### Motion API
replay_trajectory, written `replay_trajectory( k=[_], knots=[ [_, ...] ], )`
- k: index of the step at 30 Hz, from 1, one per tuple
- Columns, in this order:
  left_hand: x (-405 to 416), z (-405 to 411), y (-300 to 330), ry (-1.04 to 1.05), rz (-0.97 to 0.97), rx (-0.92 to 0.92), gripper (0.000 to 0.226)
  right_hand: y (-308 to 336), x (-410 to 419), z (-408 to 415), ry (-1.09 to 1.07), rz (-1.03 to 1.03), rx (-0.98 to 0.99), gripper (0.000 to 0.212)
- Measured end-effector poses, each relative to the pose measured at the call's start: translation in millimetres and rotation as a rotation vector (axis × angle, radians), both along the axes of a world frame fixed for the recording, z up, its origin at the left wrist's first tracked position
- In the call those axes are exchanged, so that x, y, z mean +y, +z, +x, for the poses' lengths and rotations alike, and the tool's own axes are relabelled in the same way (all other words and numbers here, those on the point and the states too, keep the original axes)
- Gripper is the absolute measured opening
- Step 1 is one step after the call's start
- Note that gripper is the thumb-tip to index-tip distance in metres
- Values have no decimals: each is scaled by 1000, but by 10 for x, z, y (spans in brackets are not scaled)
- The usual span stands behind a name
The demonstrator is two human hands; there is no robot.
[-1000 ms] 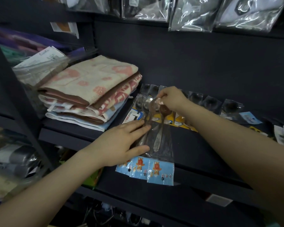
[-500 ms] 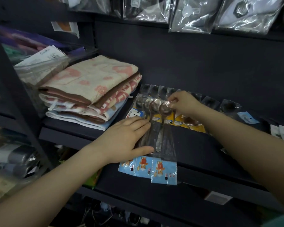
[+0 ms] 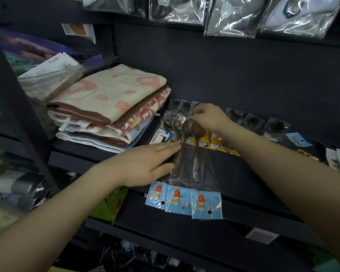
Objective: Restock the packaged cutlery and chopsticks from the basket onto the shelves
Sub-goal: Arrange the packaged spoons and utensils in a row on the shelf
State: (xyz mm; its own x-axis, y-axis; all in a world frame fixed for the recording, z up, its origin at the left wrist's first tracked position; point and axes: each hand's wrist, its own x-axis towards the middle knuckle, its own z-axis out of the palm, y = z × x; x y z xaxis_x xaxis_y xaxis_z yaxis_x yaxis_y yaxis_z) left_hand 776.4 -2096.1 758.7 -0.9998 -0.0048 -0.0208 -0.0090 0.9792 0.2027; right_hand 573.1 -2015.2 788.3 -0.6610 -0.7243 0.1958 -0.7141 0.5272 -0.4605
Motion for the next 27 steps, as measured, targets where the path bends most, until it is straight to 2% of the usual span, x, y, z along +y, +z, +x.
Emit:
replay_trajectory(
  k=[4, 7, 11, 14, 16, 18, 20, 21, 24, 27],
  knots=[
    [-128, -7, 14, -45, 66, -85, 72, -64, -115, 29, 77, 46, 0, 27],
    [-176, -19, -9, -51, 125, -95, 71, -115, -205, -17, 43, -24, -103, 27],
    [-162, -5, -29, -33, 137, -87, 59, -160, -271, -118, -40, -121, -294, 4],
    [-148, 16, -51, -41, 120, -63, 64, -215, -303, -183, -81, -147, -347, 17],
    [-150, 18, -46, -39, 99, -63, 69, -245, -324, -177, -91, -166, -329, 13],
    [-144, 19, -38, -20, 80, -65, 65, -250, -319, -153, -76, -177, -297, 9],
    [-129, 19, -31, -13, 73, -59, 60, -167, -237, -117, -37, -166, -286, 28],
    [-125, 19, -31, -13, 78, -57, 58, -109, -178, -107, -19, -140, -267, 34],
    [-108, 12, -24, 3, 110, -30, 54, -7, 13, -129, 4, 10, -88, 33],
    [-60, 4, -25, 3, 38, 75, 65, -27, 94, -134, -3, 111, -31, 31]
  ],
)
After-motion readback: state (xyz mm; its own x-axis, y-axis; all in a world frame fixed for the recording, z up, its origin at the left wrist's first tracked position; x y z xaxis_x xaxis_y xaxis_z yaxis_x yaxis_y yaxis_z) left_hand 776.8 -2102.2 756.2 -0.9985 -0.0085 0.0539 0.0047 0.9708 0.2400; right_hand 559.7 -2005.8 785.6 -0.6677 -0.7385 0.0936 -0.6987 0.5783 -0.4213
